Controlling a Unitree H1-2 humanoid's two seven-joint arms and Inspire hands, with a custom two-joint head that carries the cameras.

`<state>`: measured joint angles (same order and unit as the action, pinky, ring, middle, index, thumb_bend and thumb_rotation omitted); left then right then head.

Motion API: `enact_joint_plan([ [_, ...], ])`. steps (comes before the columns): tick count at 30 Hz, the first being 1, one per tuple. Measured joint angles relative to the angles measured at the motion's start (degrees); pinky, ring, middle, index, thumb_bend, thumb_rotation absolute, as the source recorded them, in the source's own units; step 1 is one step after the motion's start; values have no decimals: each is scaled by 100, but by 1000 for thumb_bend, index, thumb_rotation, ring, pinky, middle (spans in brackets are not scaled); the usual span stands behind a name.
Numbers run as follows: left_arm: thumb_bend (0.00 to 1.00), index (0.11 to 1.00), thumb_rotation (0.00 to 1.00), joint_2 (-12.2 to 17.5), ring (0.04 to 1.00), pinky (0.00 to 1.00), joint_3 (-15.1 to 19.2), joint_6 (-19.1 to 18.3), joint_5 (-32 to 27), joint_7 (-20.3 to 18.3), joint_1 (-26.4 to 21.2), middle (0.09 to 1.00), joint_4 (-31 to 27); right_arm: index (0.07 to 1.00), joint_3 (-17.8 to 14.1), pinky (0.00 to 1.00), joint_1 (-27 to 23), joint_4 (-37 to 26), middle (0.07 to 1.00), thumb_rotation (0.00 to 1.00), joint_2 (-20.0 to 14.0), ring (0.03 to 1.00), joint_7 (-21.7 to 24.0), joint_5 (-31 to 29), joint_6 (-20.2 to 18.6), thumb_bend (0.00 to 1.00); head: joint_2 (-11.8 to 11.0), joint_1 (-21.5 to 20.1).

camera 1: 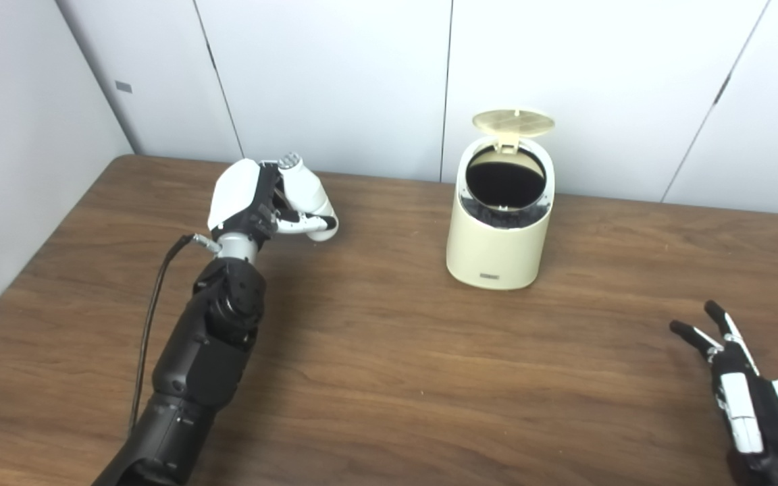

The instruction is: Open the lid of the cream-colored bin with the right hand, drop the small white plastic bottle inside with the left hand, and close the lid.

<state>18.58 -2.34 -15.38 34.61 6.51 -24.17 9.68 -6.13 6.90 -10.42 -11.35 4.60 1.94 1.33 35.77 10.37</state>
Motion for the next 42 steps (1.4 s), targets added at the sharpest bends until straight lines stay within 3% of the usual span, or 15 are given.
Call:
enact_joint_plan([
  [8, 502, 500, 0, 1, 394, 355, -16, 80, 50, 53, 49, 475, -35, 937, 7, 1000, -24, 142, 808, 1000, 4, 890, -51, 180, 209, 719, -149, -333],
  [19, 501, 502, 0, -145, 397, 360, -102, 78, 140, -11, 329, 480, -1535, 937, 69, 1000, -74, 305, 822, 1000, 5, 907, -109, 284, 512, 706, -413, -800],
  [26, 503, 494, 0, -467, 403, 388, -372, 70, 330, -112, 165, 473, -1986, 943, 86, 984, -199, 425, 830, 1000, 3, 897, -99, 244, 603, 701, -483, -861],
  [30, 503, 491, 0, -617, 404, 369, -480, 73, 428, -210, -31, 481, -2072, 948, 103, 954, -203, 442, 834, 1000, 3, 887, -95, 215, 602, 717, -545, -940],
  [35, 503, 493, 0, -801, 389, 332, -617, 83, 589, -233, -164, 477, -2159, 958, 156, 997, -204, 444, 881, 1000, 3, 938, -98, 310, 598, 706, -597, -1046],
  [42, 502, 502, 0, -923, 395, 361, -768, 90, 601, -290, -374, 465, -2150, 975, 129, 1000, -222, 442, 929, 1000, 60, 959, -81, 47, 595, 691, -606, -1160],
])
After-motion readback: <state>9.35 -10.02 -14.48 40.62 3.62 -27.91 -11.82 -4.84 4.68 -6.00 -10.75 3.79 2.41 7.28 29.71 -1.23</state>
